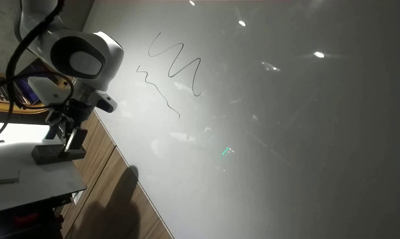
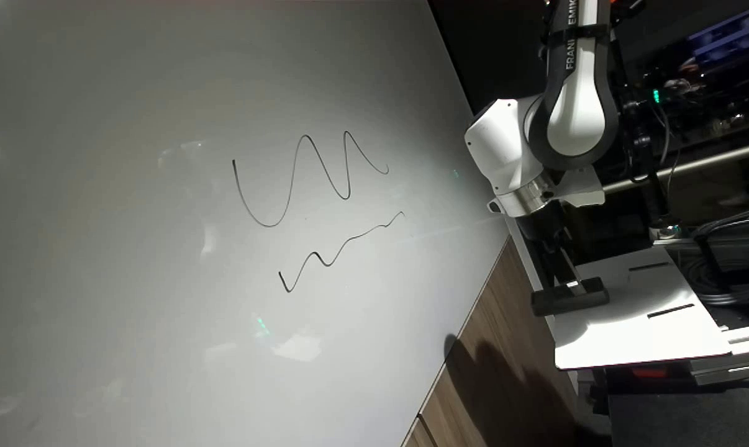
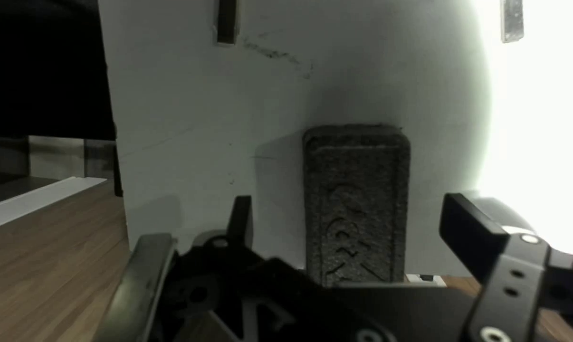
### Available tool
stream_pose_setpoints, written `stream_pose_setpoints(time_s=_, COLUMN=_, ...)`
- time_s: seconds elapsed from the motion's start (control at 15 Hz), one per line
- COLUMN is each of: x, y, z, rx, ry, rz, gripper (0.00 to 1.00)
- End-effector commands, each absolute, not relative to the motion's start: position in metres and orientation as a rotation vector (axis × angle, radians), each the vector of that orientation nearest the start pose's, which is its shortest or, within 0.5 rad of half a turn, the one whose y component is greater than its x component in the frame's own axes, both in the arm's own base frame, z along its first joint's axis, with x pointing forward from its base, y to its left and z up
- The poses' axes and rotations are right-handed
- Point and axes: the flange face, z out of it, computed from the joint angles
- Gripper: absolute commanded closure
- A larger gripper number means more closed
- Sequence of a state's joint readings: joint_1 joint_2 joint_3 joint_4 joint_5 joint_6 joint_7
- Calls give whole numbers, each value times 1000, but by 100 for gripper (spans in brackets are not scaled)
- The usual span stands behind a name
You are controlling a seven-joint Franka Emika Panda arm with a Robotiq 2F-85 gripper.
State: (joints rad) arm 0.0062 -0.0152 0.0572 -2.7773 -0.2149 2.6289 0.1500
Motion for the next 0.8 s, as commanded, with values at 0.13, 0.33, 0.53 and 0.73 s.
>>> stream_pose_setpoints(time_s=0.13, x=370, y=22, z=202, rx=-3256, ry=-208, rz=173, gripper=0)
stream_pose_setpoints(time_s=0.33, x=370, y=27, z=200, rx=-3254, ry=-224, rz=177, gripper=0)
stream_pose_setpoints(time_s=0.53, x=369, y=33, z=200, rx=-3251, ry=-243, rz=176, gripper=0)
stream_pose_setpoints(time_s=0.73, x=369, y=36, z=200, rx=-3249, ry=-258, rz=172, gripper=0)
